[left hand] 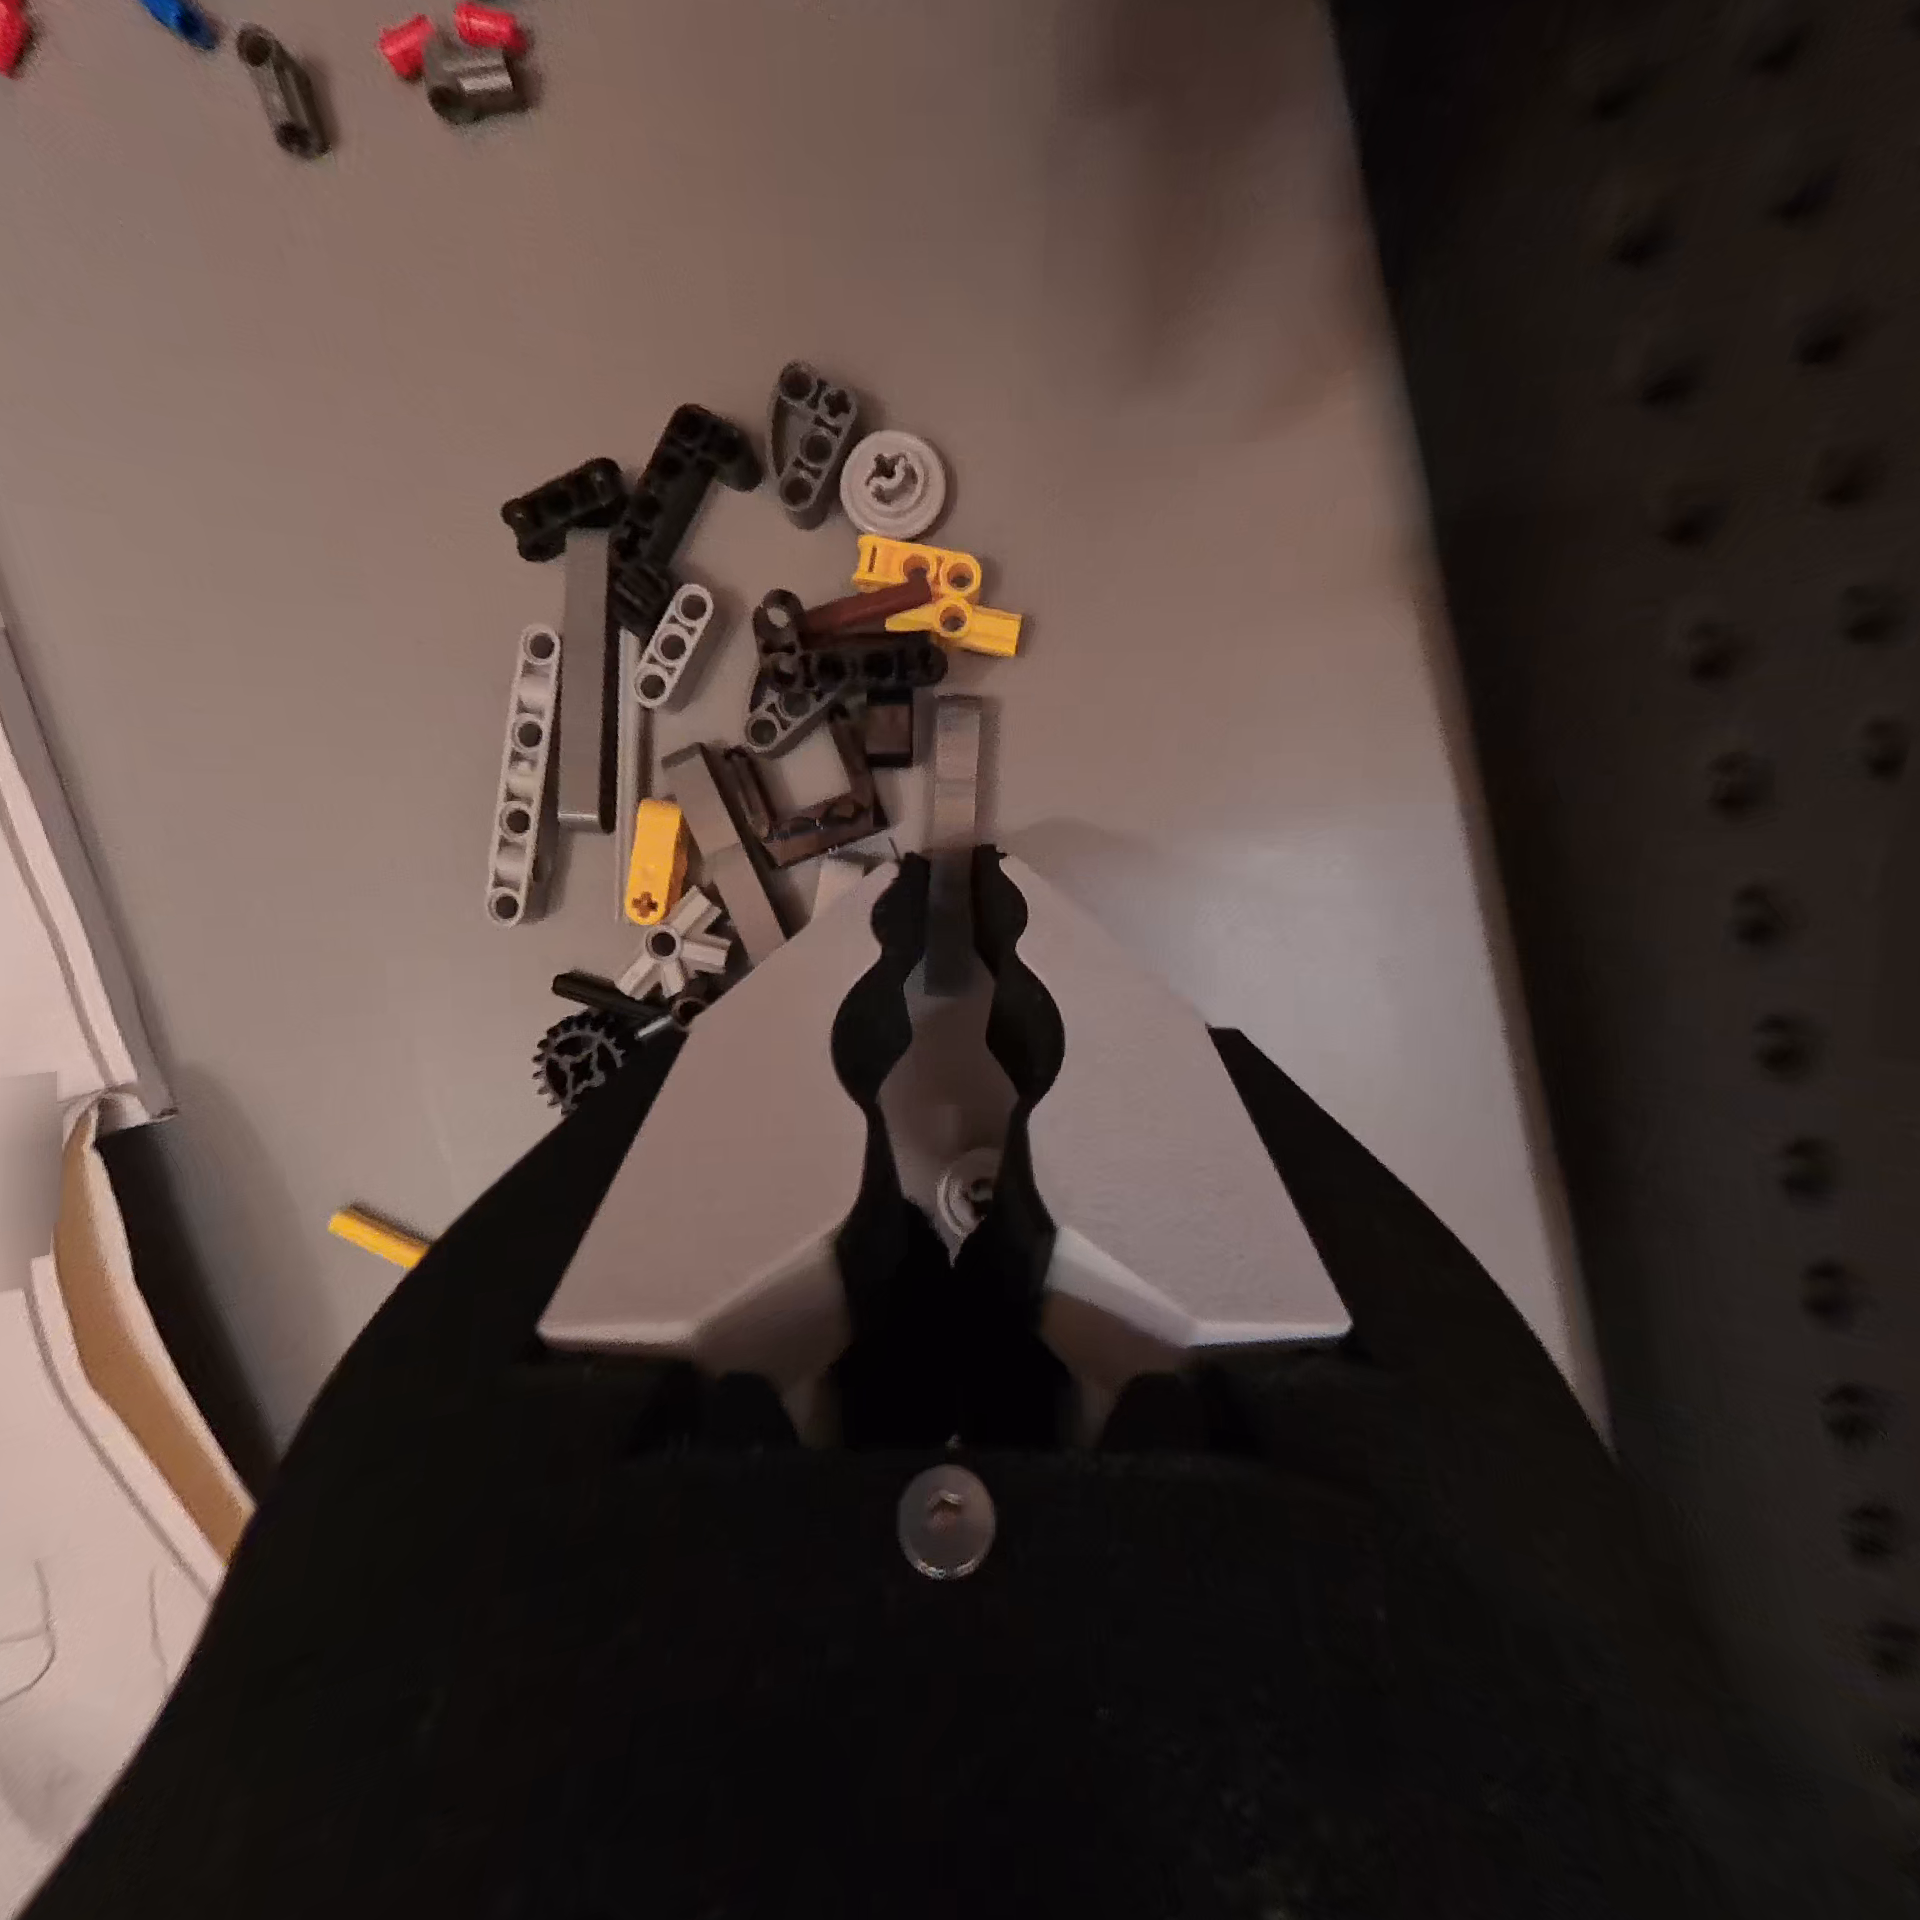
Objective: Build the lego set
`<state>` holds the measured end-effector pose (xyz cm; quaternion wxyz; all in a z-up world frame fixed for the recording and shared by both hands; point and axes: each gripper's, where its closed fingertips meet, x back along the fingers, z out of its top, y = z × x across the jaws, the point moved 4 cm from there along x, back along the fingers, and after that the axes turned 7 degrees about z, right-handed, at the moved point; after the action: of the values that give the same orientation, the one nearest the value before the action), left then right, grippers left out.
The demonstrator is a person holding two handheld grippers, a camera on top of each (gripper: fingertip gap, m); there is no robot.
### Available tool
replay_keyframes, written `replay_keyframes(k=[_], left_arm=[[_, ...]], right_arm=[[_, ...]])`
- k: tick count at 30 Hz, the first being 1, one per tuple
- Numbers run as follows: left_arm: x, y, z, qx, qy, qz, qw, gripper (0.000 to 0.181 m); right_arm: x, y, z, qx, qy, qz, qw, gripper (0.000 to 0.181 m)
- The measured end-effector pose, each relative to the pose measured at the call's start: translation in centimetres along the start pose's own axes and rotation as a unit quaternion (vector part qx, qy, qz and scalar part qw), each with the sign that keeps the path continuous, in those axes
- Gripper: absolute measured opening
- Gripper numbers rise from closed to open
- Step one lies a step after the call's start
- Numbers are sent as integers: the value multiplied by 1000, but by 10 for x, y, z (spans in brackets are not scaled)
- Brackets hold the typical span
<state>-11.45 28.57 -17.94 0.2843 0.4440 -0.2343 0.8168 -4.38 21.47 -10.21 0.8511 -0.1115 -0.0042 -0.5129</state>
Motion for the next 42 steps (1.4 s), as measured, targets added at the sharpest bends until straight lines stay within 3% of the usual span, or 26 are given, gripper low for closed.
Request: replay_keyframes(k=[4, 7, 9, 11, 22, 24, 26, 29, 34, 38, 42], left_arm=[[37, -8, -15, 32, 10, 44, 998, 6], [85, -43, -77, 106, -32, 133, 985, 6], [106, -58, -122, 167, -69, 148, 972, 6], [112, -63, -152, 185, -94, 144, 967, 6], [101, -71, -180, 152, -112, 97, 977, 9], [105, -76, -181, 152, -120, 118, 974, 29], [112, -80, -171, 151, -111, 140, 972, 29], [111, -75, -120, 124, -35, 147, 981, 25], [55, -40, -44, 86, -17, 76, 993, 26], [24, -36, -18, 114, -14, 62, 991, 25], [16, -32, 1, 108, 21, 45, 993, 13]], right_arm=[[1, 1, 1, -6, 3, 2, 1000, 16], [-1, 0, -1, -4, -2, 4, 1000, 16], [-3, -1, -2, -1, -9, 5, 1000, 16], [-4, -1, -4, 2, -16, 4, 1000, 17], [-3, 2, -4, -11, -11, 4, 1000, 17], [-3, 2, -3, -12, -11, 5, 1000, 17], [-3, 3, -3, -13, -10, 4, 1000, 17], [-3, 3, -3, -12, -9, 3, 1000, 16], [-2, 2, -3, -12, -8, 3, 1000, 16], [0, 3, -2, -14, -2, 3, 1000, 16], [0, 2, -1, -16, 0, 6, 1000, 16]])
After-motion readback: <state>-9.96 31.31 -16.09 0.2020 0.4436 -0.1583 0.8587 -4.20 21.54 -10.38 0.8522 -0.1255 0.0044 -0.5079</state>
